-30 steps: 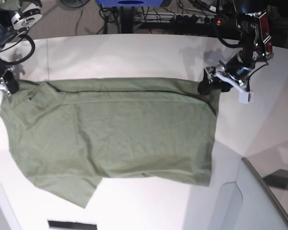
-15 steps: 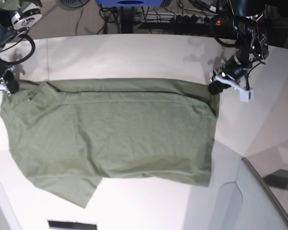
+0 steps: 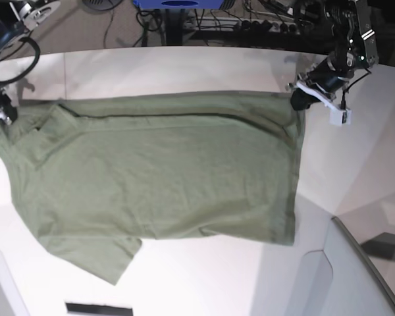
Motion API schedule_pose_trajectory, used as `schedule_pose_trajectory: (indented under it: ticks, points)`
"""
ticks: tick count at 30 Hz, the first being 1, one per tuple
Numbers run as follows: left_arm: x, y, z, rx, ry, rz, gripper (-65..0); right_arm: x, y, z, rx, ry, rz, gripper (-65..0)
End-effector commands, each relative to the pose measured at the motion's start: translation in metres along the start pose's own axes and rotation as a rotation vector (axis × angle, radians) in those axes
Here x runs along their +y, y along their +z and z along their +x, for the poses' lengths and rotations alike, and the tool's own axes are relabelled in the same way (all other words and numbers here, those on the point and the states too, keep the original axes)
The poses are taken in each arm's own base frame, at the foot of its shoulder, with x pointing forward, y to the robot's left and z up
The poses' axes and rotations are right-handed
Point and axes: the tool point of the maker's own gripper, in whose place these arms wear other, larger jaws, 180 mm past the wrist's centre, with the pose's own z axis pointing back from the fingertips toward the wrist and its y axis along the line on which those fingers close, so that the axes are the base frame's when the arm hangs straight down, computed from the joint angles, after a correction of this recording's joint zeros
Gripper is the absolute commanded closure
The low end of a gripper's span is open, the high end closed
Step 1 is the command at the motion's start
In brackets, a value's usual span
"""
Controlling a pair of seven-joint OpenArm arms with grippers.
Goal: Layout the t-shirt on the table in an organized manner, then fold the t-shirt properly
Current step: 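Drag the shirt edge with both grippers to straighten it, then release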
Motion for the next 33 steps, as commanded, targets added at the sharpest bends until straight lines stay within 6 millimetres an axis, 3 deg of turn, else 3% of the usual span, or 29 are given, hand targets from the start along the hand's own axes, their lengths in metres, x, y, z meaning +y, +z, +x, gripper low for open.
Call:
schedule_pose_trajectory:
  ticks: [1, 6, 19, 23, 27, 30, 33]
  points:
    - [0.001, 0.006, 0.007, -0.023, -0.019, -0.001, 0.0, -0.005, 0.009, 0.018, -0.049, 0.023, -0.011, 0.0]
    - [0.005, 0.012, -0.009, 0.006, -0.012, 0.009, 0.0, -0.018, 0.014, 0.004, -0.019, 0.023, -0.039, 0.0]
    - [0.005, 0.012, -0.012, 0.014, -0.01, 0.012, -0.5, -0.02, 0.015, 0.002, -0.016, 0.023, -0.044, -0.8]
    - [0.006, 0.012, -0.012, 0.016, -0.011, 0.013, -32.9, -0.02, 0.015, 0.003, -0.015, 0.025, -0.043, -4.7]
    - [0.01, 0.014, -0.01, 0.018, -0.022, 0.02, -58.1, -0.02, 0.017, -0.004, 0.038, 0.03, -0.045, -26.7]
    - [0.029, 0.023, 0.002, -0.022, 0.0, 0.067, -63.2, -0.019, 0.026, 0.008, 0.009, 0.067, -0.063, -41.9]
    - [0.051, 0.039, 0.019, -0.081, 0.02, 0.128, -63.0, -0.025, 0.045, 0.021, -0.044, 0.103, -0.103, -45.3]
